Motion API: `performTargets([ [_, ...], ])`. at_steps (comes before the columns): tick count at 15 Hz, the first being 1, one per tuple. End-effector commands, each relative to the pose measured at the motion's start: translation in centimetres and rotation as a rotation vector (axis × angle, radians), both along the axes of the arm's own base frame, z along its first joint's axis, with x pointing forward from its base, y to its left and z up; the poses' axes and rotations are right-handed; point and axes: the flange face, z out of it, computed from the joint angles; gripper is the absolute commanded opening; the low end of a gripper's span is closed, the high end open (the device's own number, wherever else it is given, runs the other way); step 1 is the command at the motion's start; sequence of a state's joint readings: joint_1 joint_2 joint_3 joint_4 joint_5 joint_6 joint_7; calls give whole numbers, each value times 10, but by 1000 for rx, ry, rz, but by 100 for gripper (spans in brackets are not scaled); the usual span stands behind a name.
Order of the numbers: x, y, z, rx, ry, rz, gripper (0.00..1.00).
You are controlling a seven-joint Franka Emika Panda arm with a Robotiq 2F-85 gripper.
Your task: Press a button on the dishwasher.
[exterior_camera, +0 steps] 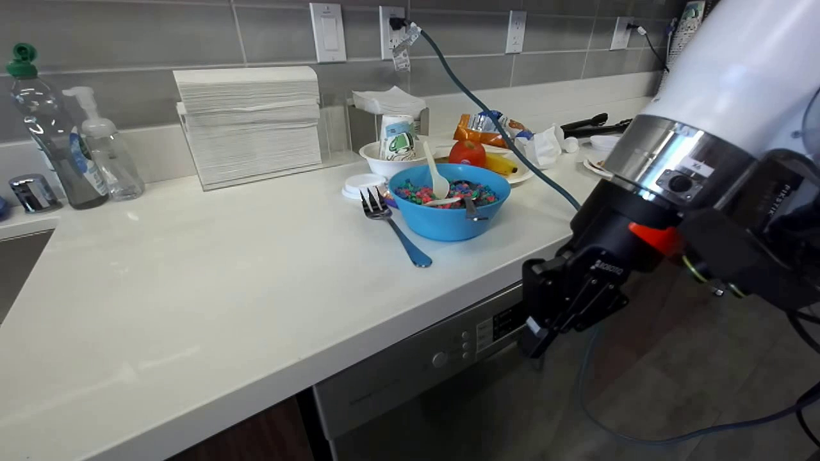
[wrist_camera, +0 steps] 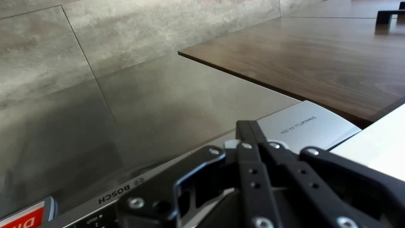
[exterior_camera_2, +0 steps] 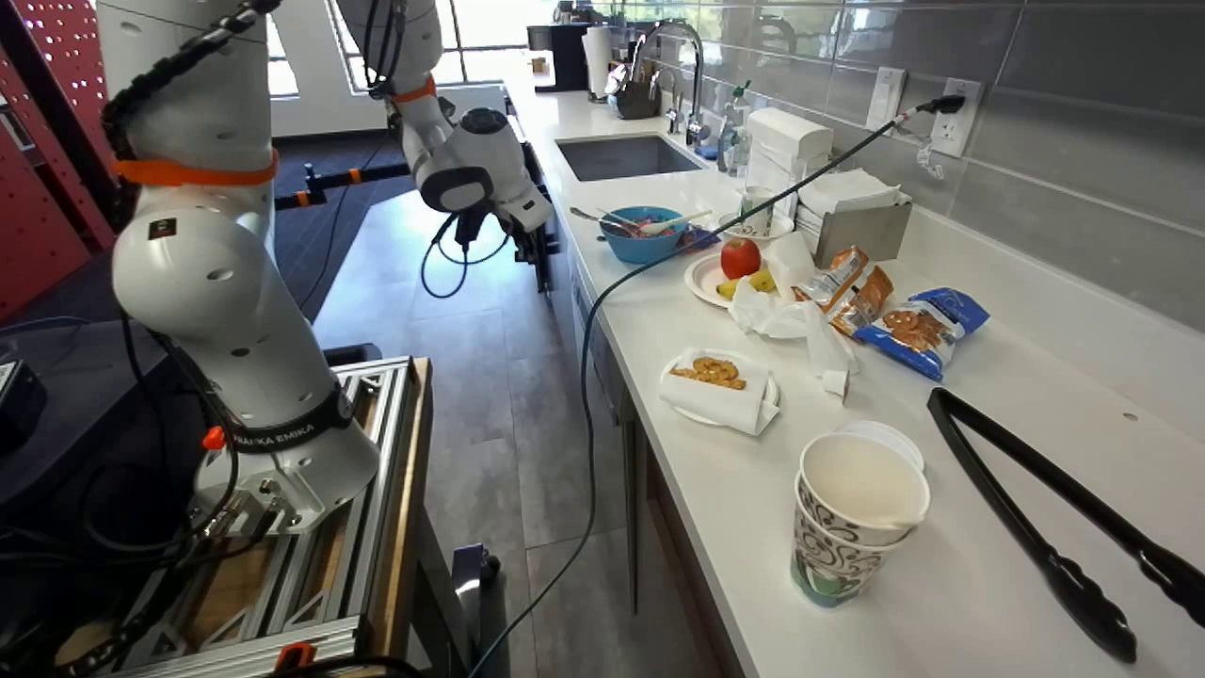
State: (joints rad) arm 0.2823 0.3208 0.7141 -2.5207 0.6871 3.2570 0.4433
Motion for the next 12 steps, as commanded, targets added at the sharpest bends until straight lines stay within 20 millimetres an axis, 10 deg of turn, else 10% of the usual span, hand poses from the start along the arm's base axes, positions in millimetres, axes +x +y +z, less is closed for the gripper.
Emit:
performTargets([
  [1,15,10,-26,19,4,13,0],
  [12,43,9,-56,39,-89,-52,0],
])
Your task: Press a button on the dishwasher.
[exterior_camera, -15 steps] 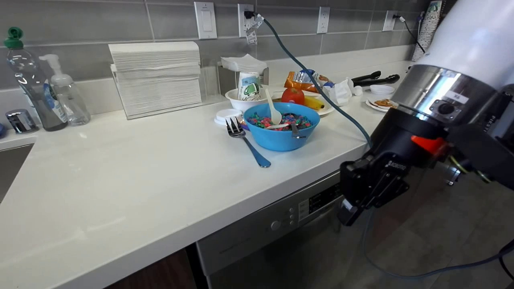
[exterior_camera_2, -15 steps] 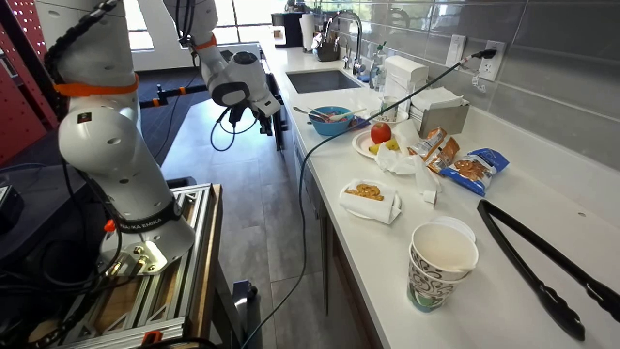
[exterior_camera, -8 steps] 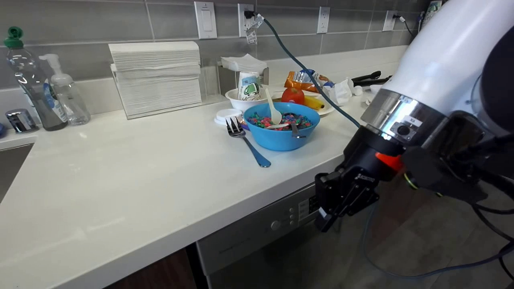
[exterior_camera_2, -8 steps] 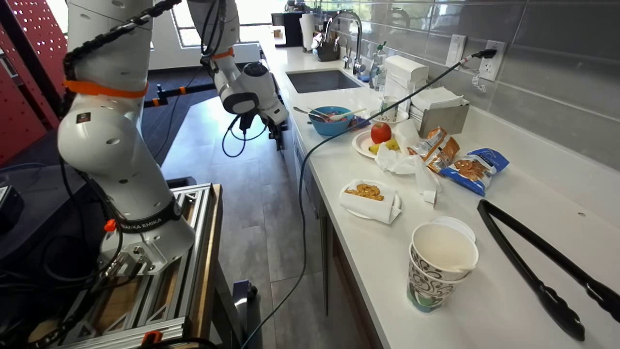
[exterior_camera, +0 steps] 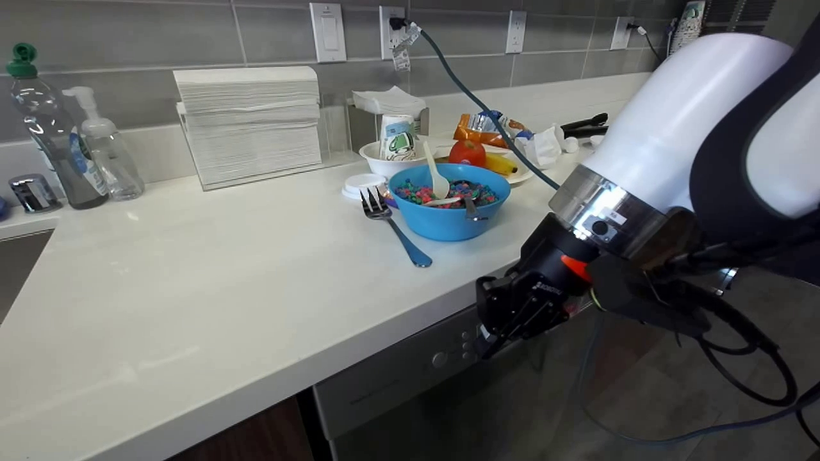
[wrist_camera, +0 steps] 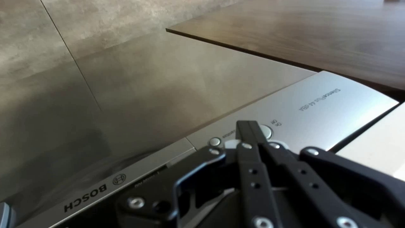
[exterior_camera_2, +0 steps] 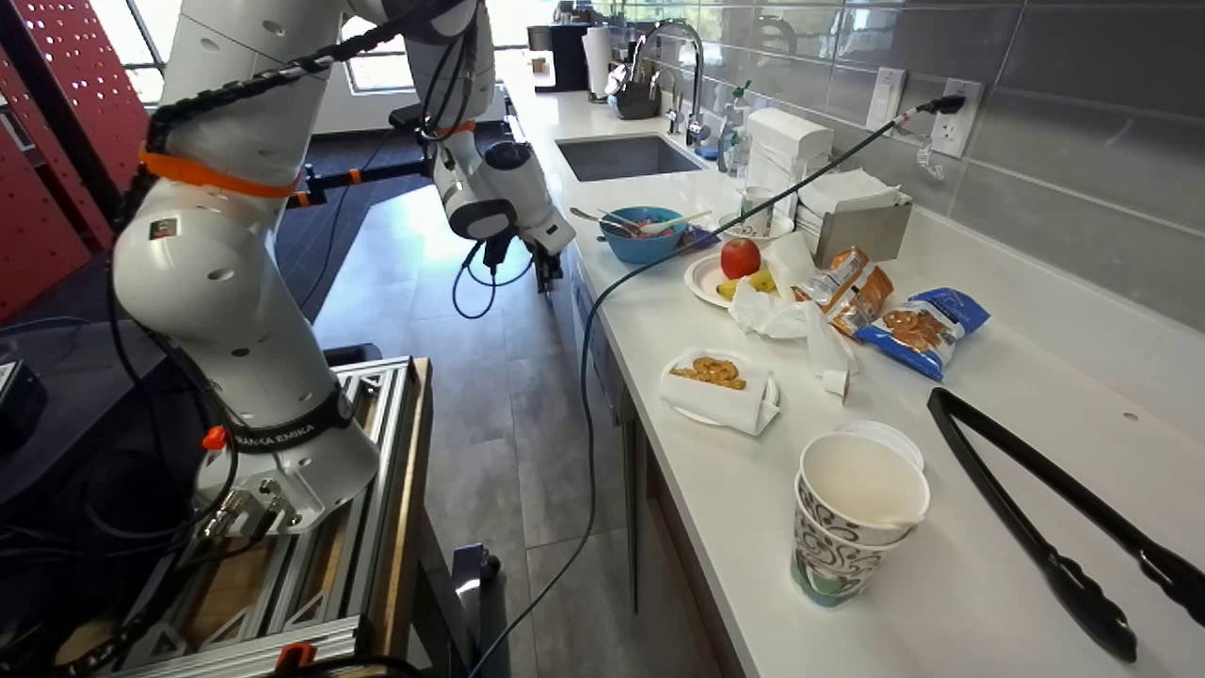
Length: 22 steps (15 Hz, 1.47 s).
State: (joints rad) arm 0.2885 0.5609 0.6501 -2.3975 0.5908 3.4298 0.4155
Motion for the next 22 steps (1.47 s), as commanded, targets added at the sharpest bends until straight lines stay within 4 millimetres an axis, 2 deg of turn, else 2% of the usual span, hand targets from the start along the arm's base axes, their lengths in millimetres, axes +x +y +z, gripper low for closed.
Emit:
performTargets([
  [1,6,2,-9,1,-44,-12,0],
  [8,13,-2,-12,-5,-98,-49,0],
  [16,10,0,-20,-11,-80,-80,0],
  [22,10,1,-18,0,-105,-109,0],
])
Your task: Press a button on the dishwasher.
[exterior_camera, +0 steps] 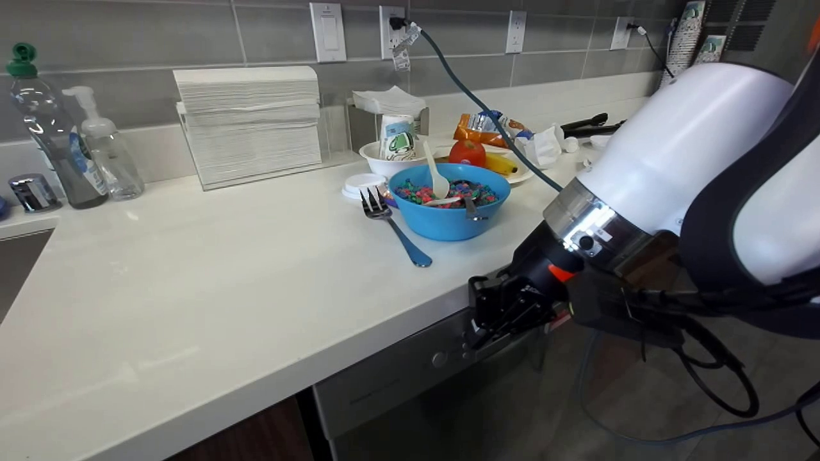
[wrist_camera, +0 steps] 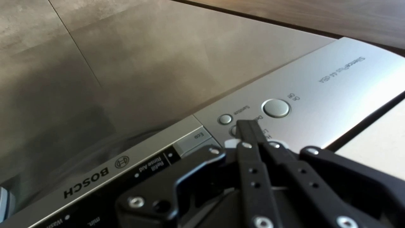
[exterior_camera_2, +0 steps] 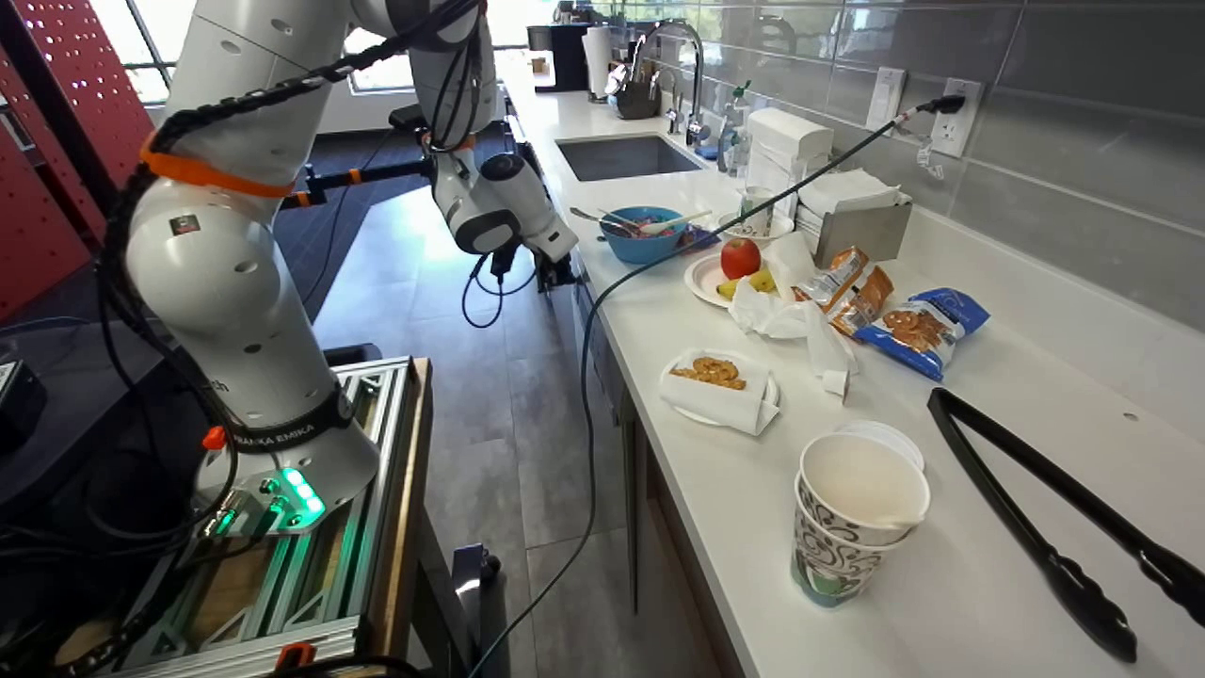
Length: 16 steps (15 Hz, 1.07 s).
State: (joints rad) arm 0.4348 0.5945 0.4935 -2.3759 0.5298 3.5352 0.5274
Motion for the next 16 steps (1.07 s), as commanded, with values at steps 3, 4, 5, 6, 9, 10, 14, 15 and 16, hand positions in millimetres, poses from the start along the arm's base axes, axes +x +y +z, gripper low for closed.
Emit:
performTargets([
  [3,4,0,-4,30,-24,-108,0],
  [4,6,0,-4,40,-21,-145,0],
  [5,7,1,-3,51,-19,-181,0],
  [6,8,1,0,68,-24,-223,0],
  [9,12,6,7,118,-1,-323,0],
  [10,14,6,6,127,2,-354,0],
  [14,21,5,9,151,-40,-407,0],
  [15,21,5,10,155,-53,-407,0],
  [16,20,7,10,168,-62,-404,0],
])
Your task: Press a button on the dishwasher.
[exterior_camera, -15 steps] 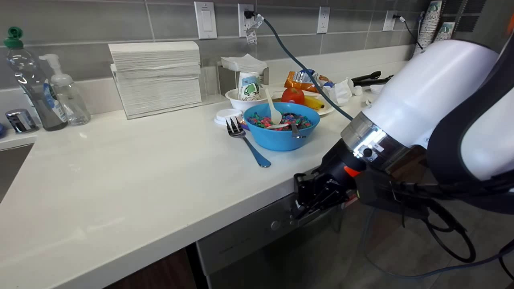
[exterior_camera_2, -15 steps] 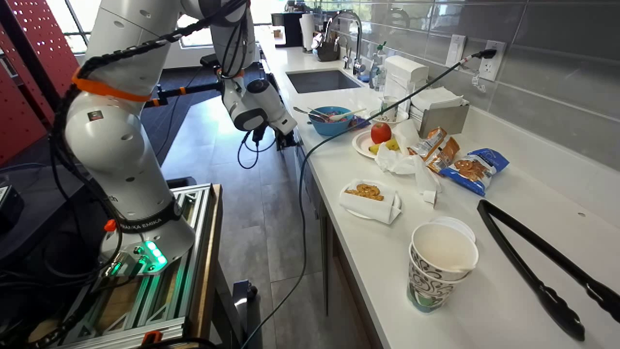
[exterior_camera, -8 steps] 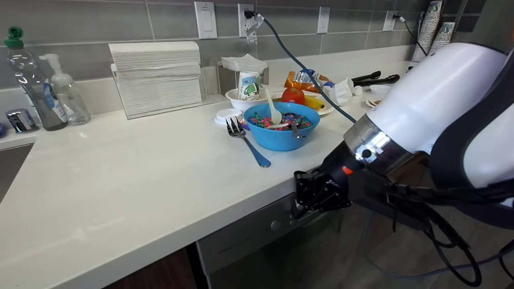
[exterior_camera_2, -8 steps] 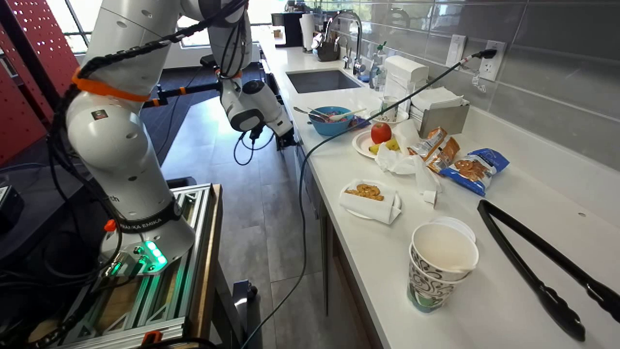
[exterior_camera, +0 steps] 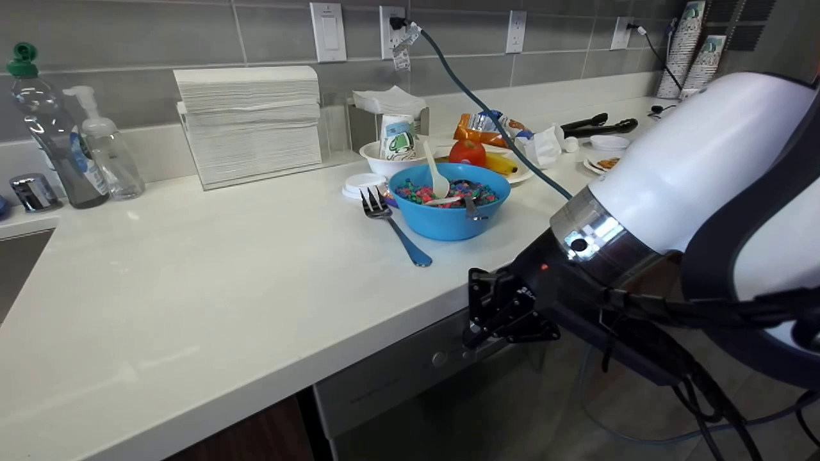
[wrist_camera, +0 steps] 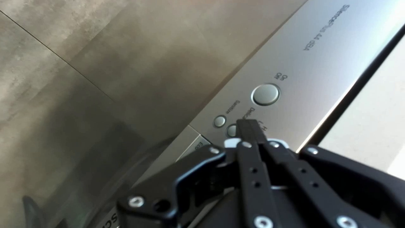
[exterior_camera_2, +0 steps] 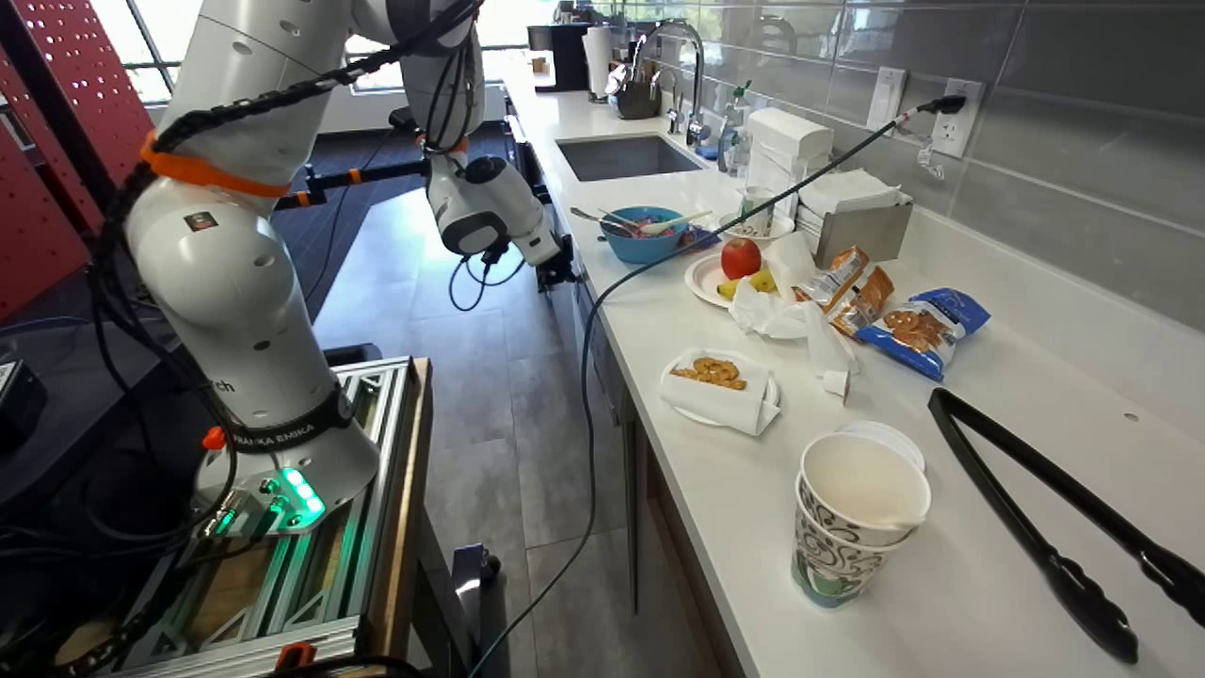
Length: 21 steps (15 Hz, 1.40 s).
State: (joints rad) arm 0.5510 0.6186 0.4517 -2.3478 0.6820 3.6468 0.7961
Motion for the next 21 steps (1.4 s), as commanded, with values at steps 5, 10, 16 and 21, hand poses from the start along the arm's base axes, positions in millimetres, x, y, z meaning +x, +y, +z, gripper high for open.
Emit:
performTargets([
  [5,18,1,-5,20,-2,-35,0],
  [10,2,-15,4,-24,73,36,0],
  [16,-18,-32,23,-87,173,189,0],
  [21,-52,-57,66,-222,176,401,27],
])
